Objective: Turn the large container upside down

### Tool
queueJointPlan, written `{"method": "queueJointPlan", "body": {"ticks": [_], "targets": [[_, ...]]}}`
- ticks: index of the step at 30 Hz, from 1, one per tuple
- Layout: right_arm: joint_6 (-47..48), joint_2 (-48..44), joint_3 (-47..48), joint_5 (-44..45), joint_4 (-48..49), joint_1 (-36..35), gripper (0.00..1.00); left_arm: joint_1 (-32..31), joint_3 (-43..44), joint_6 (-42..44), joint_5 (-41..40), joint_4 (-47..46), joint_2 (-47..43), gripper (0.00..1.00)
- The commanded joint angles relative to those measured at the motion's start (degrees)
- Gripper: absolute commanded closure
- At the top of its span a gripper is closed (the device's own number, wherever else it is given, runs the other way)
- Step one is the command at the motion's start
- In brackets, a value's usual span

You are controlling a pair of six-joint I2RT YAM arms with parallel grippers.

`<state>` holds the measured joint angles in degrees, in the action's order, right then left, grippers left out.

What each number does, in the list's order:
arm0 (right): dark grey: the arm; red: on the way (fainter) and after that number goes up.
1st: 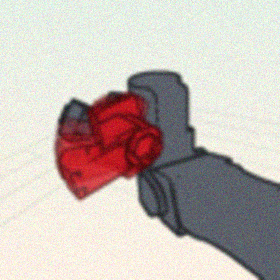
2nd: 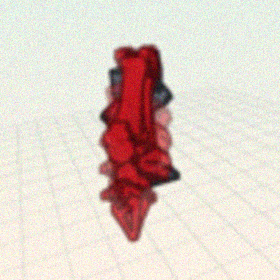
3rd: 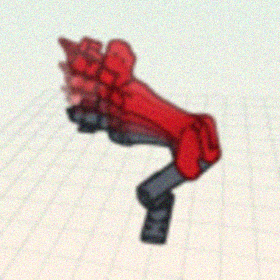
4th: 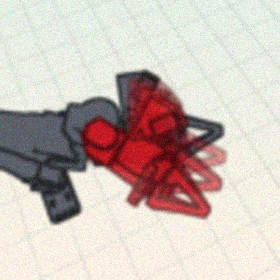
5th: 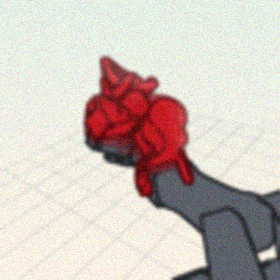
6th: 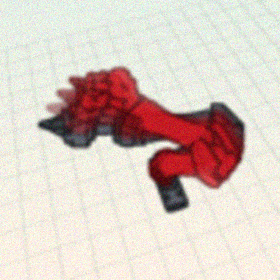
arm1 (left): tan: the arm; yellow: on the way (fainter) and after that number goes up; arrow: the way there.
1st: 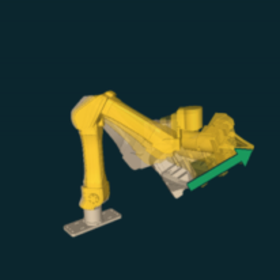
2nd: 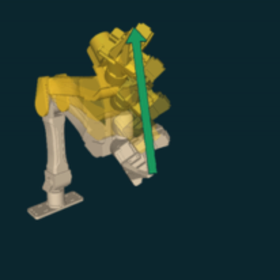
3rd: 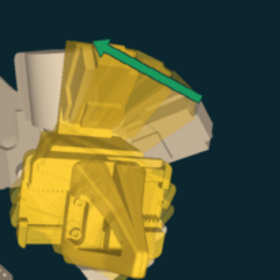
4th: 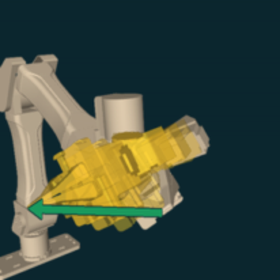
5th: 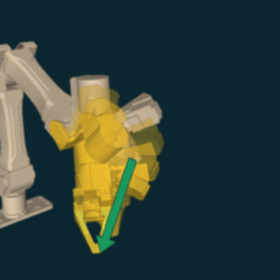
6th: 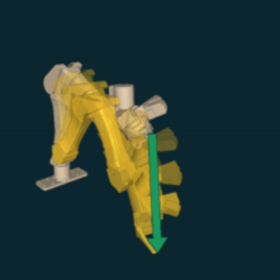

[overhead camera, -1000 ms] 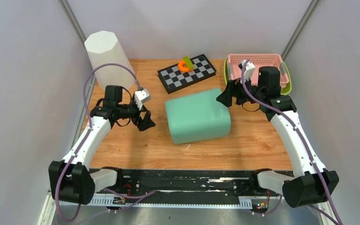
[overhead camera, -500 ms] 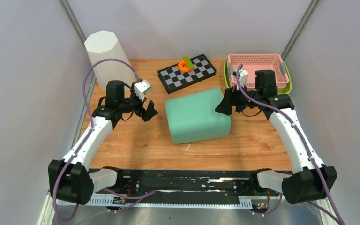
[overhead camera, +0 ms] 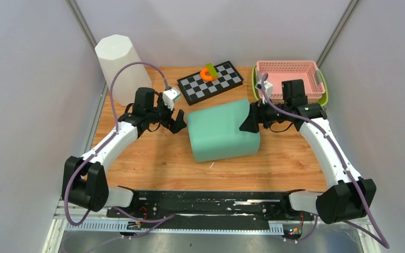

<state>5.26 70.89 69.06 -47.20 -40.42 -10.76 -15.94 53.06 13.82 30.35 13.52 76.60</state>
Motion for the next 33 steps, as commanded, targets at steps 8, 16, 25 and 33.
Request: {"method": "queueJointPlan", "body": {"ticks": [8,16,25,33], "targets": [[0.89,4.97,4.62,-2.26,-0.87,-5.4,0.2,-0.23,4.26,-7.81,-5.46,-6.44,1.73,0.0],[-0.62,9.35,7.87,-2.14,1.17,-10.72,0.2,-0.23,6.29,-10.31,-12.65,-6.38,3.35,0.0],[-0.43,7.42,11.71,5.77,1.42,-11.82,0.19,-0.23,6.55,-9.31,-14.18,-4.09,0.75,0.0],[1.75,-0.07,9.83,15.02,-3.12,-6.3,0.18,-0.23,3.8,-5.37,-11.23,-1.59,-3.6,0.0]]}}
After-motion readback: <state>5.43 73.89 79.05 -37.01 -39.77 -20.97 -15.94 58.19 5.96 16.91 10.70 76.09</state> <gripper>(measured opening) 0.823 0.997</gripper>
